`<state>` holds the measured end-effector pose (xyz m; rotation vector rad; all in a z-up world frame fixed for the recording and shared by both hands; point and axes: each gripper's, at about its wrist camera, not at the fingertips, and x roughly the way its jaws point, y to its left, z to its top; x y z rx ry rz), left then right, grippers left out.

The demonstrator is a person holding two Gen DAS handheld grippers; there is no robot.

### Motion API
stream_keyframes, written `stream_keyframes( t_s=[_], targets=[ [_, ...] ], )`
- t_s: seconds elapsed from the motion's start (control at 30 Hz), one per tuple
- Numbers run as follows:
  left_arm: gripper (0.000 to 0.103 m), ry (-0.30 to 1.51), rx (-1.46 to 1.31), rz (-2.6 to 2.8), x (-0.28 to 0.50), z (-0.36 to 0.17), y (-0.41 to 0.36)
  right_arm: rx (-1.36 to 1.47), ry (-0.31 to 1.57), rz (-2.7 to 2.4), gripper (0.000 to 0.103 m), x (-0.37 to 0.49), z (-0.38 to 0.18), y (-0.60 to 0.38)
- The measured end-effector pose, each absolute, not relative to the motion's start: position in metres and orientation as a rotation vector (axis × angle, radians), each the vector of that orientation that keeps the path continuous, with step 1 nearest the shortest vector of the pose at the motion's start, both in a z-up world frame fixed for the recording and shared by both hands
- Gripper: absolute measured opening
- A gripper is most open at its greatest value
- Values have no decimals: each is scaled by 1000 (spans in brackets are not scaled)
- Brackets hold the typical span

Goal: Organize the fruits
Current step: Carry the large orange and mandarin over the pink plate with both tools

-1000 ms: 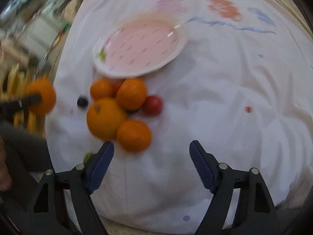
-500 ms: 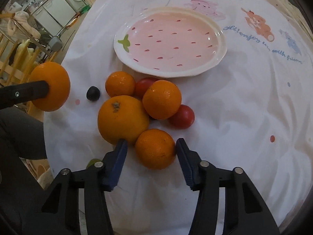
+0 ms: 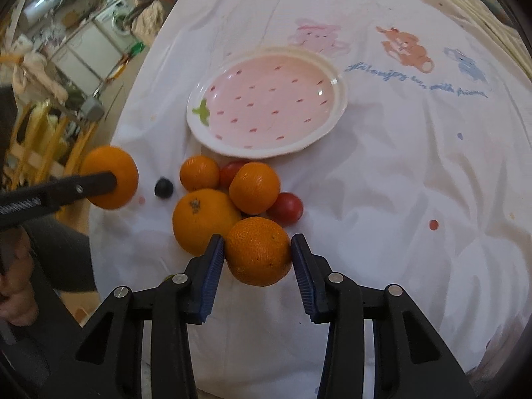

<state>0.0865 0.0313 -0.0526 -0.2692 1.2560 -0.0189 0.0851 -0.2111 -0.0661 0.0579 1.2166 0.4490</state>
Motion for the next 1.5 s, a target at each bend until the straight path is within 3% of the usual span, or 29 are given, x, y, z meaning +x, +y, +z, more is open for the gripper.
stream_keyframes(
  t_s=[0.53, 1.07, 1.5],
  targets=[
    [51, 1211, -221, -3, 94, -37, 24, 299, 1092, 408, 43, 94, -28, -250],
    [51, 1163, -131, -29, 151, -5, 9, 312, 965, 413, 43, 147, 3, -266],
    [51, 1163, -79, -61, 198, -14, -7, 280, 976, 398, 43, 193, -9, -262]
  ],
)
